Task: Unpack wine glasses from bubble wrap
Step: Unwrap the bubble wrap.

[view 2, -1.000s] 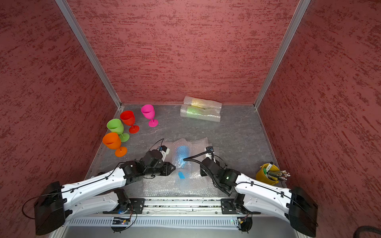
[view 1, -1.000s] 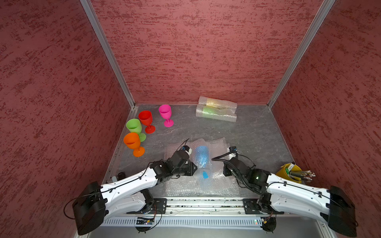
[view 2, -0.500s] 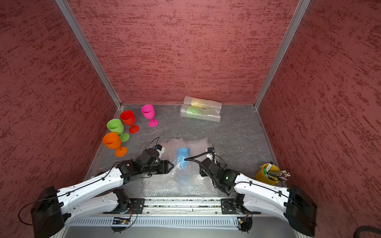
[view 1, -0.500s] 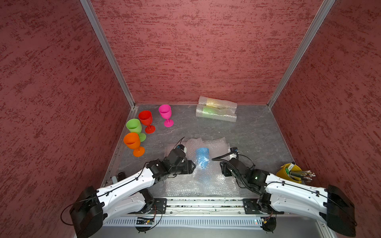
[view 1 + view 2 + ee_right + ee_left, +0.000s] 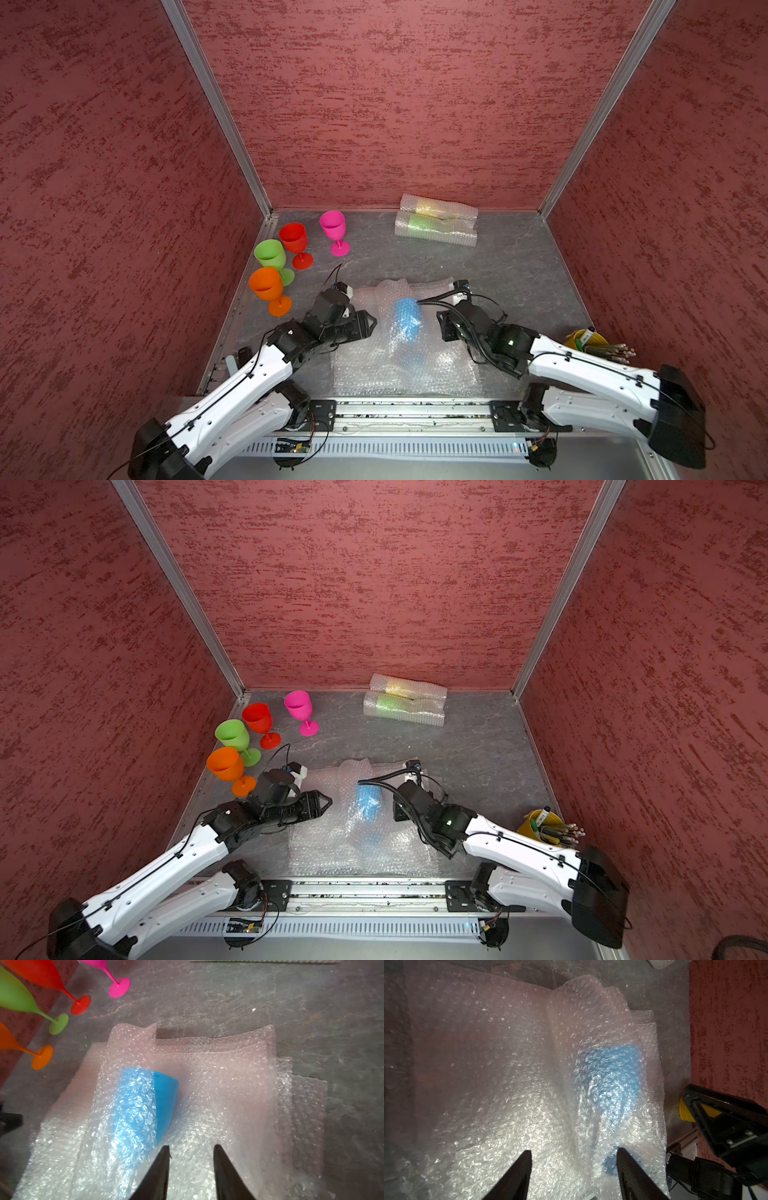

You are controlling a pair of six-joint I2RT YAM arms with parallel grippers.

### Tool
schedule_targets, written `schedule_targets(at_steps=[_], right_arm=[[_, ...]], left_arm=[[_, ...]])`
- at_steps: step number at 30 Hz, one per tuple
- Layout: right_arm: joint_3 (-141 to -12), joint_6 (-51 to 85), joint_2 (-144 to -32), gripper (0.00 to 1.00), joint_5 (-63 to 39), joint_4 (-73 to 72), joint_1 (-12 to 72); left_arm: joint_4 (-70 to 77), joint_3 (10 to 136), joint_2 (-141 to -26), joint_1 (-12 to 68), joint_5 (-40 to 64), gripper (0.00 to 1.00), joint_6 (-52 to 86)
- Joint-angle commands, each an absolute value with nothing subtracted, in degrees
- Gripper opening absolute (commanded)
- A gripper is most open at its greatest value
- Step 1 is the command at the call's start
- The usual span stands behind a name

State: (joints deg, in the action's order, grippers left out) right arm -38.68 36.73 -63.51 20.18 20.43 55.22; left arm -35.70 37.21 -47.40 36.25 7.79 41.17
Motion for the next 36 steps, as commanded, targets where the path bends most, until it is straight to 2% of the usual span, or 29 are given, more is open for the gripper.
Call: schedule_targets(at_steps=[1, 5, 10, 17, 19, 25, 28, 32, 34, 36], right_arm=[[-41.2, 33.5, -68.4, 0.27, 15.9, 22.3, 54.6], [-43.4, 31.7, -74.2, 0.18, 8.3, 20.4, 54.5], [-46.8, 30.8, -77.0, 0.14, -3.9, 14.6, 55.2], [-53.9, 31.4, -84.9, 0.12, -13.9, 7.3, 56.8], [-56.5, 31.6, -89.9, 0.16, -15.2, 5.5, 57.3], [-66.8, 32.4, -104.5, 0.21, -16.3, 2.9, 58.8], [-69.6, 32.8, -106.8, 0.25, -15.9, 1.3, 58.8], [-67.4, 32.3, -100.2, 0.41, -9.2, -0.3, 58.6], [-64.2, 32.1, -94.3, 0.42, -4.4, 0.0, 57.8], [-59.9, 33.1, -88.5, 0.38, 0.3, 0.2, 56.2]], left_arm=[[-39.9, 41.0, -45.5, 35.8, 4.9, 0.66, 38.1], [-42.9, 44.1, -42.9, 35.5, 2.3, 0.66, 36.1], [-45.0, 46.2, -39.9, 34.5, 0.5, 0.66, 34.8], [-46.7, 47.1, -35.7, 33.1, -2.8, 0.66, 34.5], [-47.0, 47.4, -34.6, 32.7, -3.7, 0.67, 34.4], [-46.8, 47.3, -32.9, 32.3, -3.8, 0.67, 34.9], [-46.9, 46.9, -33.1, 32.2, -3.0, 0.67, 35.2], [-46.5, 45.1, -33.4, 32.1, -0.5, 0.67, 36.3], [-45.7, 43.7, -34.3, 31.9, 2.4, 0.67, 37.0], [-44.7, 42.1, -35.7, 31.6, 5.3, 0.66, 38.2]])
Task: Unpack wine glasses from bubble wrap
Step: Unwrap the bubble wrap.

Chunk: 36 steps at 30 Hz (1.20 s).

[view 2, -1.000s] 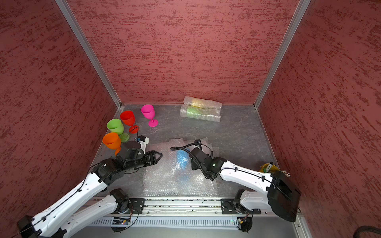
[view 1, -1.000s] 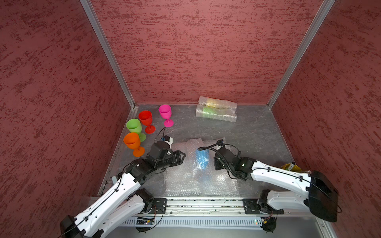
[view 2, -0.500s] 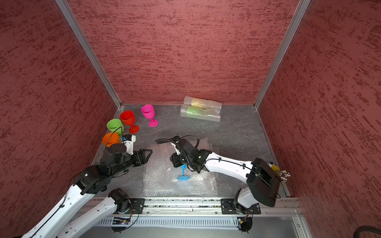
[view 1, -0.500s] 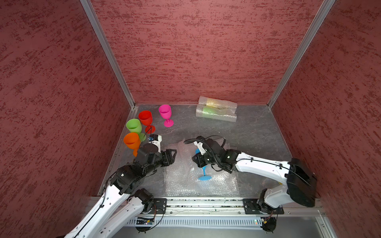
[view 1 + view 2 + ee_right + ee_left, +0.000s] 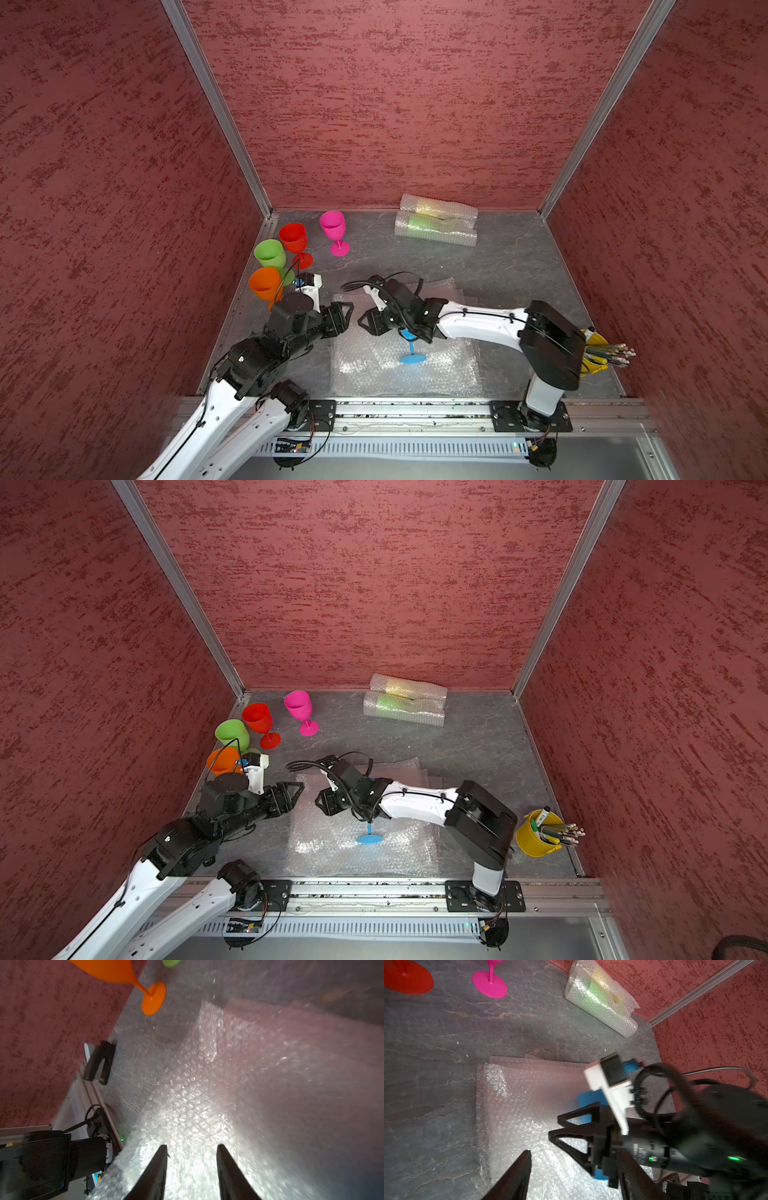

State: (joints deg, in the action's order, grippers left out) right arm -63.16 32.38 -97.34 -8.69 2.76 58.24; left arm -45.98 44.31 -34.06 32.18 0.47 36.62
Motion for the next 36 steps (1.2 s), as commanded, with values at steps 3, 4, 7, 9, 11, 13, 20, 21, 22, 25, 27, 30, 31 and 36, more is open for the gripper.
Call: schedule_targets(at_steps=[3, 4, 7, 9, 11, 13, 20, 21, 22, 25, 27, 30, 31, 36], right_arm=[[-51.3, 36.6, -79.6, 0.25, 6.1, 0.8, 53.2], [-48.7, 37.6, -77.0, 0.22, 7.4, 1.0, 52.2], [-40.6, 40.9, -70.4, 0.11, 10.5, 2.8, 48.7], [-36.0, 42.3, -68.1, 0.1, 9.0, 2.6, 46.0], [-33.7, 42.5, -67.9, 0.09, 8.5, 2.8, 44.7], [-32.5, 42.4, -68.9, 0.09, 9.3, 3.6, 44.1], [-28.4, 42.1, -73.5, 0.09, 10.3, 1.0, 41.0], [-27.7, 42.0, -74.3, 0.09, 10.1, 0.2, 40.4], [-27.2, 42.0, -75.0, 0.09, 9.9, -0.5, 40.0], [-25.9, 42.9, -77.0, 0.12, 10.9, -1.6, 39.3], [-25.0, 43.4, -77.7, 0.15, 11.2, -2.1, 38.9], [-24.4, 43.8, -77.1, 0.19, 12.3, -1.5, 38.5], [-24.3, 43.9, -76.7, 0.2, 12.7, -1.3, 38.5], [-24.5, 45.5, -75.1, 0.21, 16.1, 2.4, 38.2]], left_arm=[[-41.5, 38.3, -38.8, 30.4, 11.5, 0.66, 40.7], [-40.3, 37.1, -39.9, 30.1, 13.4, 0.66, 41.4], [-36.3, 33.7, -43.3, 29.1, 17.7, 0.66, 43.5], [-33.8, 32.3, -46.4, 29.0, 19.1, 0.66, 44.1], [-32.6, 32.2, -49.7, 29.0, 19.9, 0.66, 44.3], [-31.9, 32.3, -53.1, 28.9, 20.3, 0.67, 44.2], [-31.6, 32.4, -62.4, 27.1, 16.5, 0.68, 47.1], [-31.4, 32.4, -63.4, 27.1, 15.9, 0.68, 47.8], [-31.0, 32.4, -64.1, 27.2, 15.5, 0.68, 47.9], [-29.4, 32.9, -67.3, 27.2, 14.8, 0.68, 48.6], [-28.0, 33.0, -70.3, 27.3, 15.3, 0.68, 49.1], [-26.3, 33.3, -74.7, 27.5, 16.2, 0.68, 50.3], [-25.9, 33.3, -75.8, 27.6, 16.5, 0.68, 50.6], [-25.3, 34.6, -78.4, 28.8, 16.1, 0.68, 51.1]])
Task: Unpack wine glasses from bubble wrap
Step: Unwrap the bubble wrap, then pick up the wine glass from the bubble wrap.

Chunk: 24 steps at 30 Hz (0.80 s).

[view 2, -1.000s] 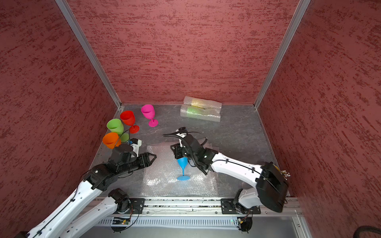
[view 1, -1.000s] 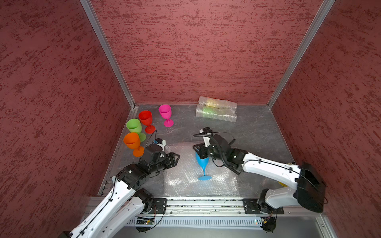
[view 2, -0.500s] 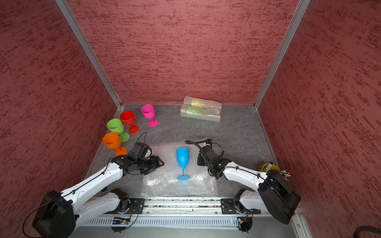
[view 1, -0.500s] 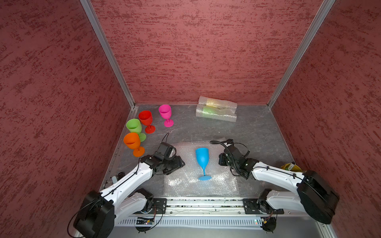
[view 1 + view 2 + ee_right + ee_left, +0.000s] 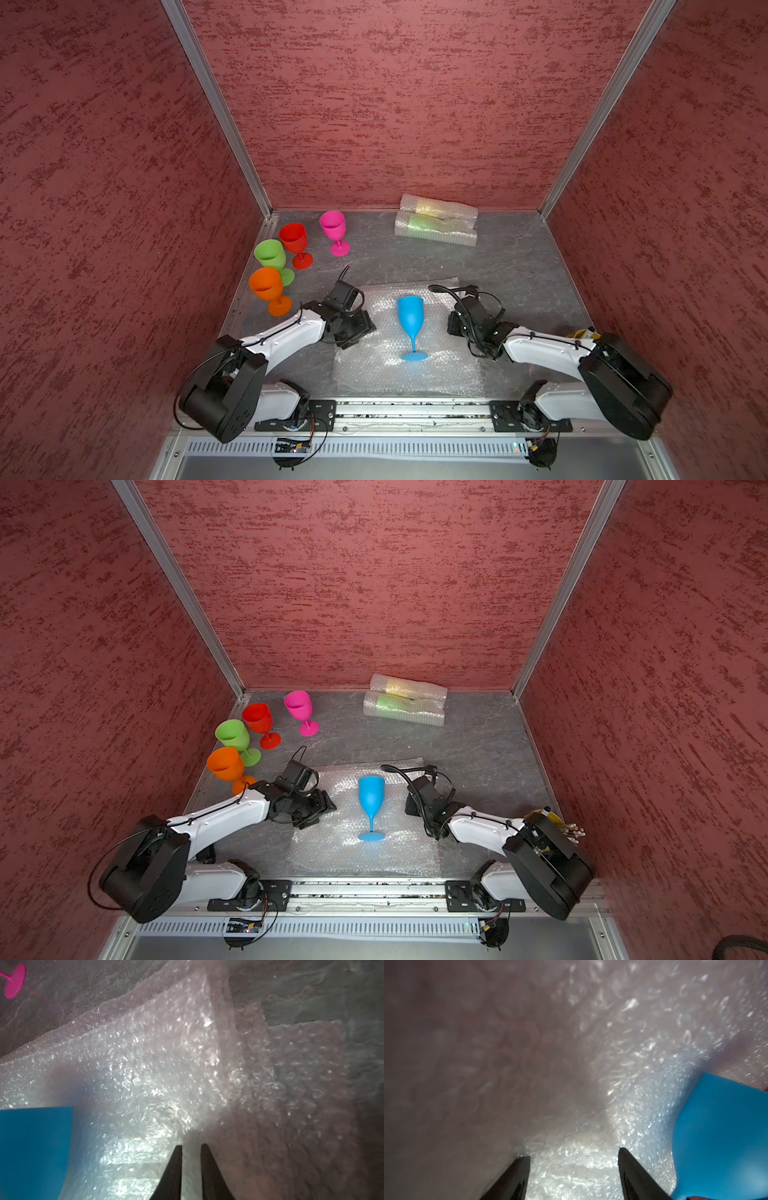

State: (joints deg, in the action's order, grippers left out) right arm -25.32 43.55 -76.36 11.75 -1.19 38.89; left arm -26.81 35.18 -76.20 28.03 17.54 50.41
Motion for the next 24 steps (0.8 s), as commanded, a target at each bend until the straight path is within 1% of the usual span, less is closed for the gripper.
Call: schedule_targets(at_steps=[1, 5, 6, 9, 10, 11, 12, 14, 15, 16, 18, 24], right_arm=[[-24.6, 45.6, -74.5, 0.21, 17.0, 3.4, 38.2], [-25.2, 45.3, -70.8, 0.23, 19.5, 6.8, 37.8], [-25.5, 44.7, -69.6, 0.26, 19.3, 7.3, 37.8], [-27.2, 42.9, -65.1, 0.42, 18.6, 9.8, 37.8], [-27.9, 42.3, -63.3, 0.47, 18.8, 11.0, 37.8], [-28.5, 41.9, -61.5, 0.51, 18.9, 12.1, 37.8], [-28.9, 41.8, -59.8, 0.56, 19.0, 13.1, 37.8], [-29.9, 41.7, -57.0, 0.73, 18.9, 14.7, 37.8], [-30.4, 42.3, -56.0, 0.77, 19.3, 15.6, 37.8], [-31.0, 43.0, -55.0, 0.79, 20.0, 16.8, 37.8], [-32.1, 44.4, -53.1, 0.85, 21.4, 19.0, 37.8], [-32.8, 45.9, -45.7, 0.88, 23.8, 22.3, 37.8]], left_arm=[[-25.3, 35.0, -78.6, 29.2, 15.9, 0.68, 51.2], [-29.2, 39.0, -78.9, 31.4, 13.7, 0.68, 50.5], [-31.2, 40.4, -78.5, 31.6, 13.0, 0.68, 49.7], [-38.6, 45.8, -74.4, 32.2, 9.2, 0.71, 45.8], [-40.8, 47.8, -72.8, 32.3, 7.7, 0.75, 44.3], [-43.3, 50.1, -71.5, 32.6, 6.0, 0.86, 43.3], [-45.3, 52.3, -70.9, 32.9, 5.4, 1.0, 42.2], [-48.3, 57.5, -72.1, 34.0, 7.5, 1.0, 40.0], [-49.5, 59.7, -73.6, 35.0, 9.2, 1.0, 39.1], [-50.9, 62.4, -75.9, 36.3, 10.6, 1.0, 38.5], [-54.2, 67.9, -80.5, 39.3, 10.7, 1.0, 38.1], [-64.7, 84.3, -97.6, 44.2, 10.9, 1.0, 40.3]])
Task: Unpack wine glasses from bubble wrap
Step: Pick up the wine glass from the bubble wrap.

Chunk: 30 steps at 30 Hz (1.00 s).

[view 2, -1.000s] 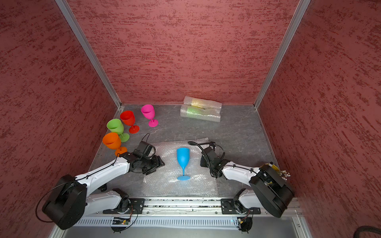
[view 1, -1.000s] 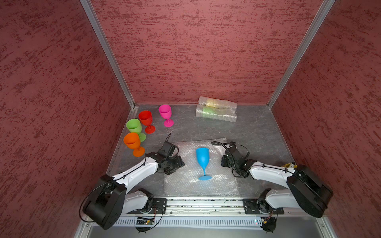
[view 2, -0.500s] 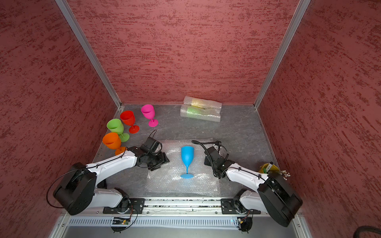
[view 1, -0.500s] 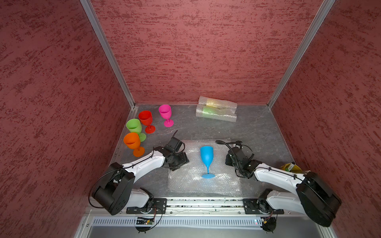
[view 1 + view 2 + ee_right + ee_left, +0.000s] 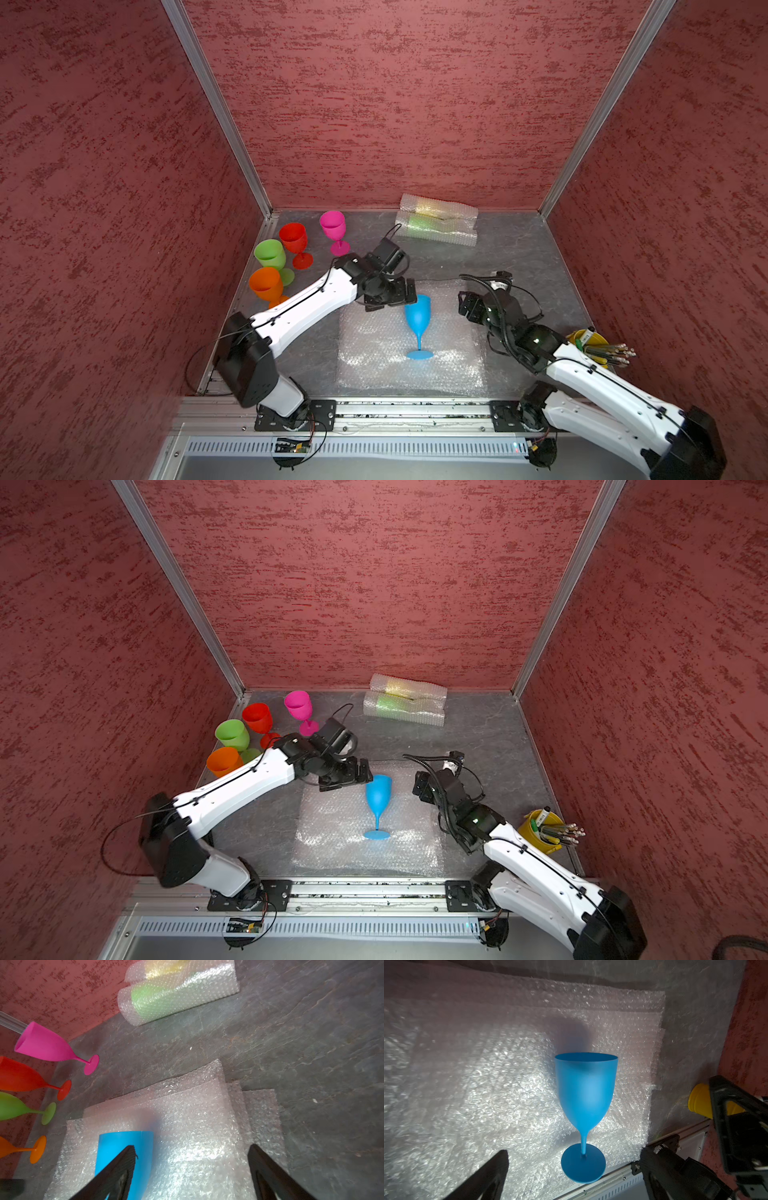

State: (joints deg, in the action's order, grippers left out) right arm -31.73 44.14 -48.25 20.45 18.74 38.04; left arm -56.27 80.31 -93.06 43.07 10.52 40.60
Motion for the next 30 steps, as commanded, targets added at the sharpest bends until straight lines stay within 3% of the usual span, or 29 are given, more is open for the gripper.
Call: schedule_targets(at_steps=[1, 13, 23, 30], right_arm=[[-32.3, 45.9, -44.7, 0.91, 24.2, 22.4, 37.8], [-27.1, 48.0, -42.5, 0.92, 21.3, 19.3, 37.8], [-25.2, 47.7, -40.2, 0.91, 19.9, 18.4, 37.8], [-25.7, 48.0, -38.3, 0.91, 20.8, 19.6, 37.8]], left_arm=[[-65.7, 87.0, -100.3, 44.9, 10.6, 1.0, 40.2], [-75.4, 106.1, -120.8, 45.9, 7.8, 1.0, 40.0], [-72.1, 105.9, -124.0, 43.1, 11.8, 0.94, 39.5], [-70.2, 102.8, -121.5, 41.6, 12.6, 0.83, 39.9]])
